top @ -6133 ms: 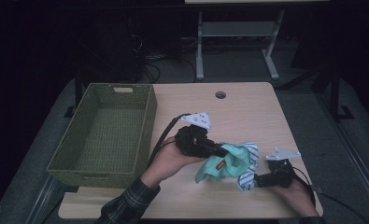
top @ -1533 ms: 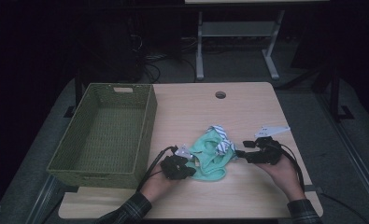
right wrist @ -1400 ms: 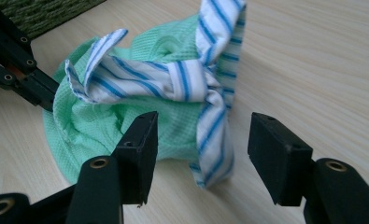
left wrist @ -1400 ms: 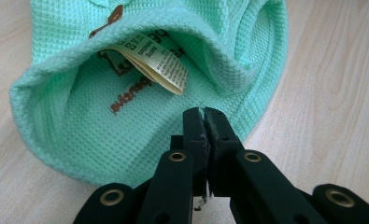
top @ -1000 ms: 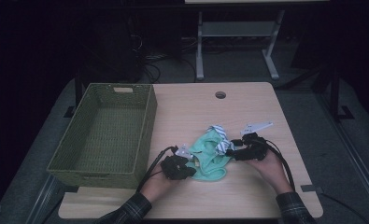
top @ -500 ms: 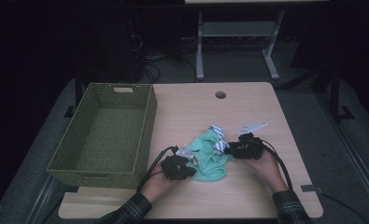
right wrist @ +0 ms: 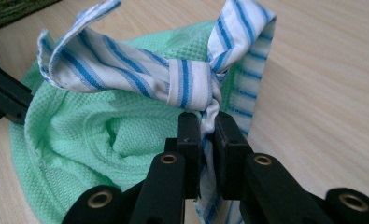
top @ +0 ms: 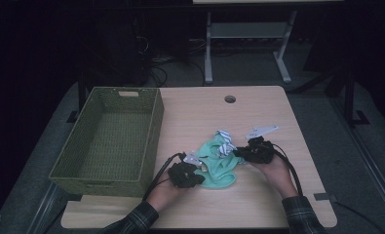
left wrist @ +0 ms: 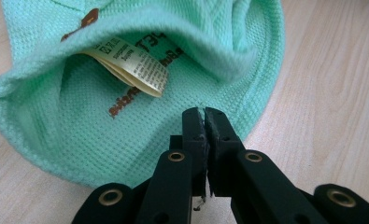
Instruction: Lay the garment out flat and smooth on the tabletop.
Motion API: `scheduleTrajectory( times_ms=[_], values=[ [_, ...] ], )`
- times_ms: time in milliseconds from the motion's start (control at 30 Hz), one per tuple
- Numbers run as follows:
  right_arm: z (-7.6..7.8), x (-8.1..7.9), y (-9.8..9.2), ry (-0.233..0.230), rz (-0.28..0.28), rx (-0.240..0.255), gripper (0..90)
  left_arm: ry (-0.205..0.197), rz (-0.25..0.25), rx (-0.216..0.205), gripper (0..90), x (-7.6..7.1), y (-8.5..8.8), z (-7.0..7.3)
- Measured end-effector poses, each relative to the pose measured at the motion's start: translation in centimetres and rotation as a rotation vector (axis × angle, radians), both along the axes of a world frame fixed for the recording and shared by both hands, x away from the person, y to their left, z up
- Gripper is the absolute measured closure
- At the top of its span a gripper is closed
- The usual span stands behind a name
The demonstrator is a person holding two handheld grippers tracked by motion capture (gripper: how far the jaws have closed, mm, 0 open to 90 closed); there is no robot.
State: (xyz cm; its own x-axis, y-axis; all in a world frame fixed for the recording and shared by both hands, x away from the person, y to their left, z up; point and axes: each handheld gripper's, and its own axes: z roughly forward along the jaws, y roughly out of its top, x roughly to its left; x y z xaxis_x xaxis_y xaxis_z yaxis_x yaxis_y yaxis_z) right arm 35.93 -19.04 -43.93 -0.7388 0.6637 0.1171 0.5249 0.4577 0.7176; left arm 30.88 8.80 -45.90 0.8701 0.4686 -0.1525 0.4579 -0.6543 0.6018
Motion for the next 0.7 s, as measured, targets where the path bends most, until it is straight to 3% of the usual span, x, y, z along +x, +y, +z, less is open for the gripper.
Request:
scheduleTrajectory(
  times_ms=[367,433,700],
  values=[
    [1.6,1.5,-0.5,-0.036,-0.024,-0.008,82.9,-0.001,0.0,-0.001,86.9,0.1,0.0,0.0],
    [1.7,2.0,-0.6,-0.024,-0.03,-0.015,82.9,0.001,0.002,-0.001,86.9,0.1,0.0,0.0],
    [1.7,3.2,-0.9,-0.043,-0.06,-0.01,82.9,0.007,0.007,-0.004,86.9,0.0,0.0,0.0]
  ],
)
